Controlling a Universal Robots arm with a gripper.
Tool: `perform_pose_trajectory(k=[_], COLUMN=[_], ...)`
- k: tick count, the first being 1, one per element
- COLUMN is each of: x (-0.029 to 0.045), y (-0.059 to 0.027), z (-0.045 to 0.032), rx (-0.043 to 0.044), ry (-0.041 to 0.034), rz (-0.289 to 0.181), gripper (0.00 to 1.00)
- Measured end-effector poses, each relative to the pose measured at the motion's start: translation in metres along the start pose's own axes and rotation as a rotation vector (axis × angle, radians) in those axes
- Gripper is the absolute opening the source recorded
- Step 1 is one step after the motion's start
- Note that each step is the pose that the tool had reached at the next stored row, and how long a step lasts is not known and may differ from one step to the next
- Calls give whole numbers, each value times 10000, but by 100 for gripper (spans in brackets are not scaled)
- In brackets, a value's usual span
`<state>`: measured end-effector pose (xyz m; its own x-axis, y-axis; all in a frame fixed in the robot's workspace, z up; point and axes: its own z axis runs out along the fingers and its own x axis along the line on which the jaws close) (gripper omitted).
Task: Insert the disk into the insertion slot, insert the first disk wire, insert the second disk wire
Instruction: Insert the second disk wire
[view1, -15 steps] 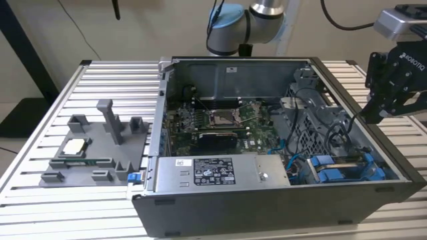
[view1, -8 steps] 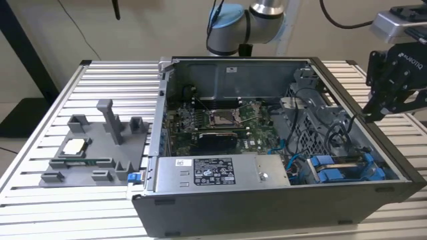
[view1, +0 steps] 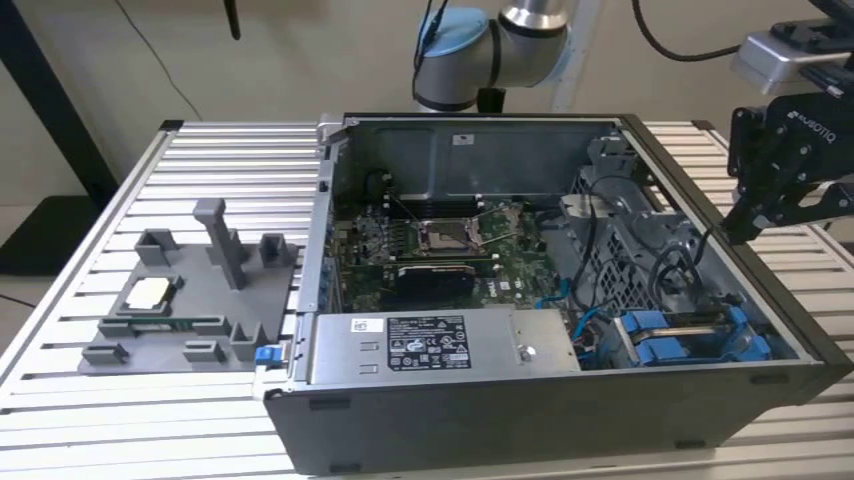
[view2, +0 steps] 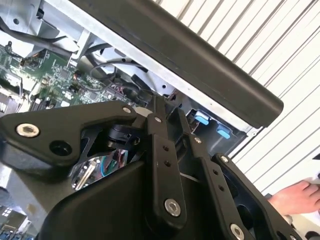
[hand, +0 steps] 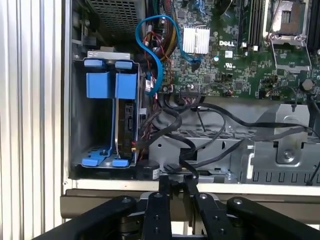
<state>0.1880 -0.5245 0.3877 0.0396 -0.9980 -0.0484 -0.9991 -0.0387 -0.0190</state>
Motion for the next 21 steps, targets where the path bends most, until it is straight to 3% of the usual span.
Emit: perform_pose_trajectory(k=[1, 2, 9, 18, 21], x=[-1, -1, 8, 21, 31], y=[0, 0, 21, 266, 358], z=[1, 2, 11, -48, -59], rx=[-2, -2, -6, 29, 29], ry=[-58, -88, -91, -86, -44], rz=[-59, -108, -190, -192, -195], gripper=[18, 18, 16, 16, 16])
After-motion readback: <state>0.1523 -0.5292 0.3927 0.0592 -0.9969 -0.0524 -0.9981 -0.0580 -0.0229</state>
